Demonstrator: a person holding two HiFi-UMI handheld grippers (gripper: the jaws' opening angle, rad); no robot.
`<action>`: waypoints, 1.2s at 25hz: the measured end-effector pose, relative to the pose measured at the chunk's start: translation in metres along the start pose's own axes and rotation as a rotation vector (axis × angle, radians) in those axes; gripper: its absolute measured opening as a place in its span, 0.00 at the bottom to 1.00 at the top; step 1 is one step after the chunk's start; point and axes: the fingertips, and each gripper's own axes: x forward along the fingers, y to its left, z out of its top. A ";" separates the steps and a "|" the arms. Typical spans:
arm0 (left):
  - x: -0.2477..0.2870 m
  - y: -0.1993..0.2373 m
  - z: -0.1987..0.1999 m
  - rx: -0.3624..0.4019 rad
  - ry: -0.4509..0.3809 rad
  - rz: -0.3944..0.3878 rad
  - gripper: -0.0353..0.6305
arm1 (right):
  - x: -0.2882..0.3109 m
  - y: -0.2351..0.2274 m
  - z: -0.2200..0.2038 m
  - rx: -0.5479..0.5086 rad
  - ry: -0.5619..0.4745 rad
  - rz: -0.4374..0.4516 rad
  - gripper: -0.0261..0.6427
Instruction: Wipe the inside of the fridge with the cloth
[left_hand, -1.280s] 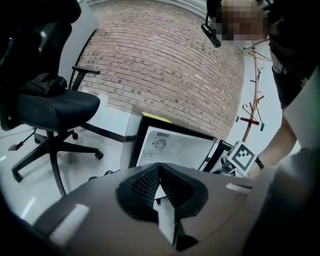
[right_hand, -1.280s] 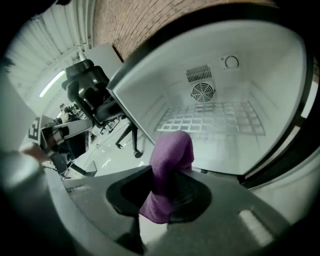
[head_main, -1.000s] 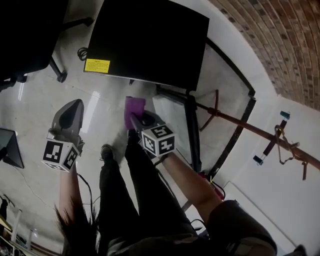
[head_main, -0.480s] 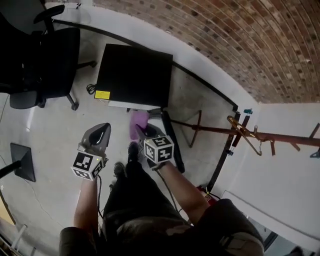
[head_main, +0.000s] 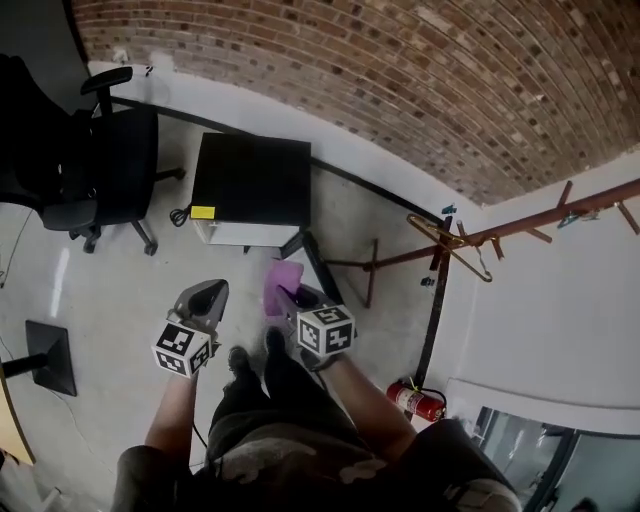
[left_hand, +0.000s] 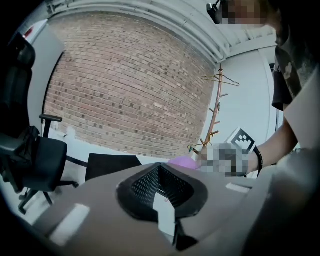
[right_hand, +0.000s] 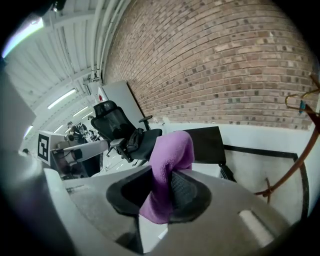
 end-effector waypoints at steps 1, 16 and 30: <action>-0.004 -0.007 0.000 -0.006 -0.002 -0.001 0.08 | -0.007 0.001 0.000 -0.006 -0.004 -0.002 0.16; -0.029 -0.145 -0.007 -0.052 -0.134 0.198 0.08 | -0.126 -0.015 -0.017 -0.205 -0.030 0.195 0.16; -0.069 -0.345 -0.079 -0.035 -0.141 0.298 0.08 | -0.282 -0.058 -0.135 -0.211 -0.030 0.325 0.16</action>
